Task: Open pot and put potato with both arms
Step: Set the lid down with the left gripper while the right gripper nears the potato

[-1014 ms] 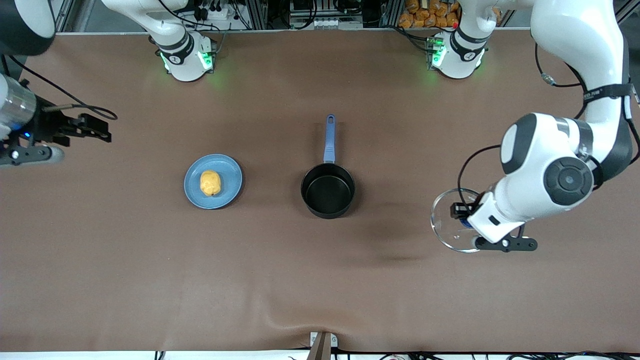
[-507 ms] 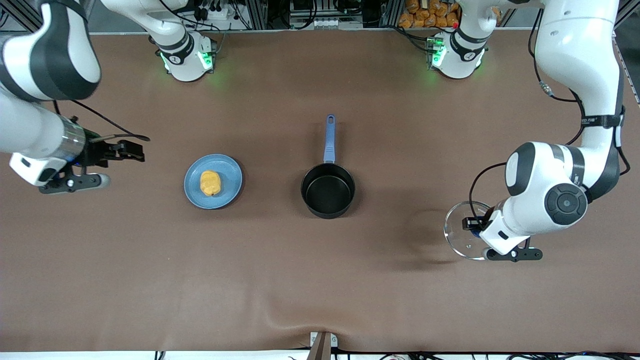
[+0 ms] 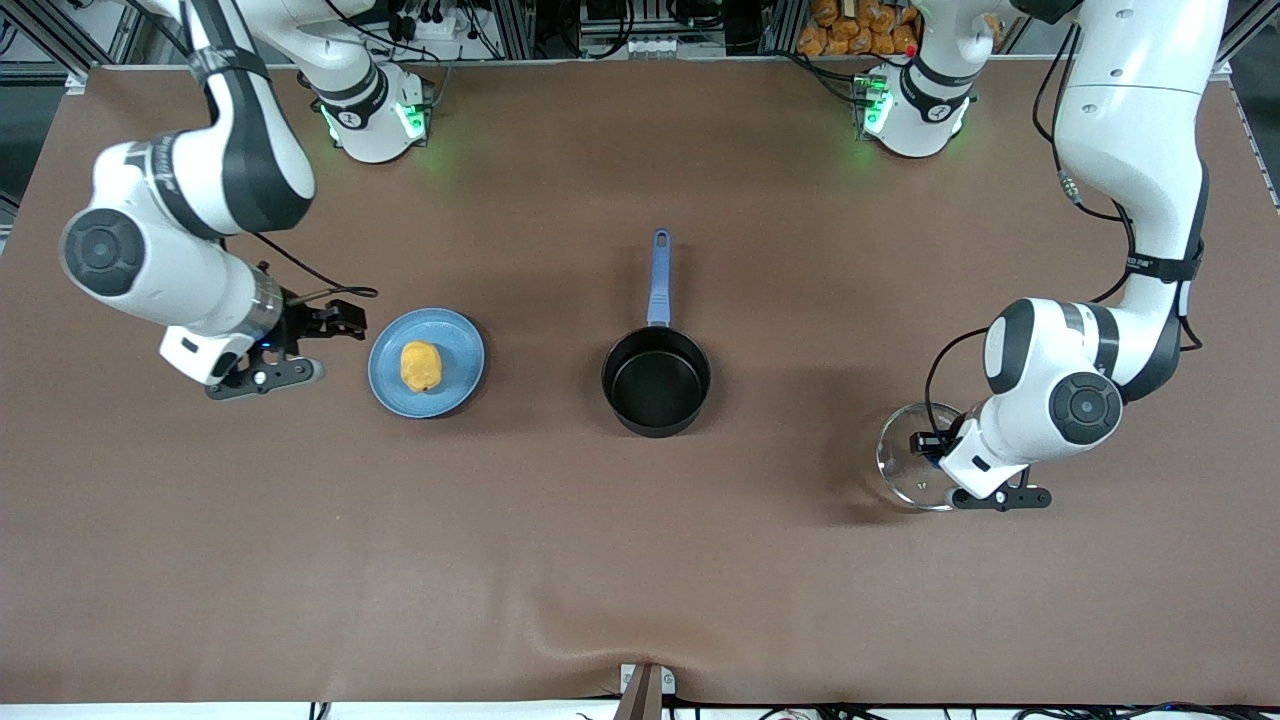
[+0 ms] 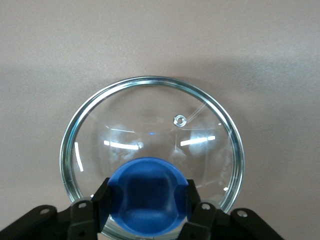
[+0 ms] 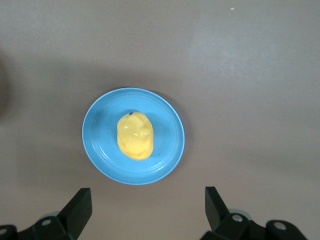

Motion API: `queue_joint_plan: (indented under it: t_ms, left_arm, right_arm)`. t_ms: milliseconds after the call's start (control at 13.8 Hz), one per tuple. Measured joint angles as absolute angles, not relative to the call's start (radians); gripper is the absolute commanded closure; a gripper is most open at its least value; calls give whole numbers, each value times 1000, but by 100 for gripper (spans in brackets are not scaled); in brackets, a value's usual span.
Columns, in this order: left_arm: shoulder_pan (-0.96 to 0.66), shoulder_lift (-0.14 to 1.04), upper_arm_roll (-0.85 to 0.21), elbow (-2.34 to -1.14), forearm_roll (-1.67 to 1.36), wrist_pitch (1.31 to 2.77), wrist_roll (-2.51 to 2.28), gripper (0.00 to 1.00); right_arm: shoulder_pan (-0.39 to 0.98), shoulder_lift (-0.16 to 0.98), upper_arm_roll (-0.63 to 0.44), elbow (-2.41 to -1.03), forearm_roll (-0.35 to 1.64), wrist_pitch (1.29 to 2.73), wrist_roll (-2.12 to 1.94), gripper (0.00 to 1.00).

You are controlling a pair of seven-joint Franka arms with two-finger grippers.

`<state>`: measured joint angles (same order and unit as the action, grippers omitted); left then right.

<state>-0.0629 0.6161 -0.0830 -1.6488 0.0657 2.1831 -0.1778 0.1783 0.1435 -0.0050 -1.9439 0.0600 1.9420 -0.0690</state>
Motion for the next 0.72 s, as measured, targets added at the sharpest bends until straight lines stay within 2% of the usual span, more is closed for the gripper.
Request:
queue_joint_plan:
  t_ms: [362,435,507,580,725]
  left_arm:
    - [-47,619,-83,-1718,66,2264,-178,98]
    - [-42,621,-83,-1722,66,2266,-178,77]
    - [-38,622,-83,-1725,66,2267,-178,24]
    - [-35,625,-83,-1726,66,2268,-178,0]
    - [-32,626,-83,-1727,66,2272,-178,0]
  right_arm:
    - [208,145,-5,-2100,60,2147,-69,0]
    - [220,147,-5,-2127,60,2187,-69,0]
    - [230,152,-5,-2148,60,2218,-69,0]
    - [236,160,-5,-2161,60,2244,-69,0]
    - [239,184,-5,-2181,60,2303,-69,0]
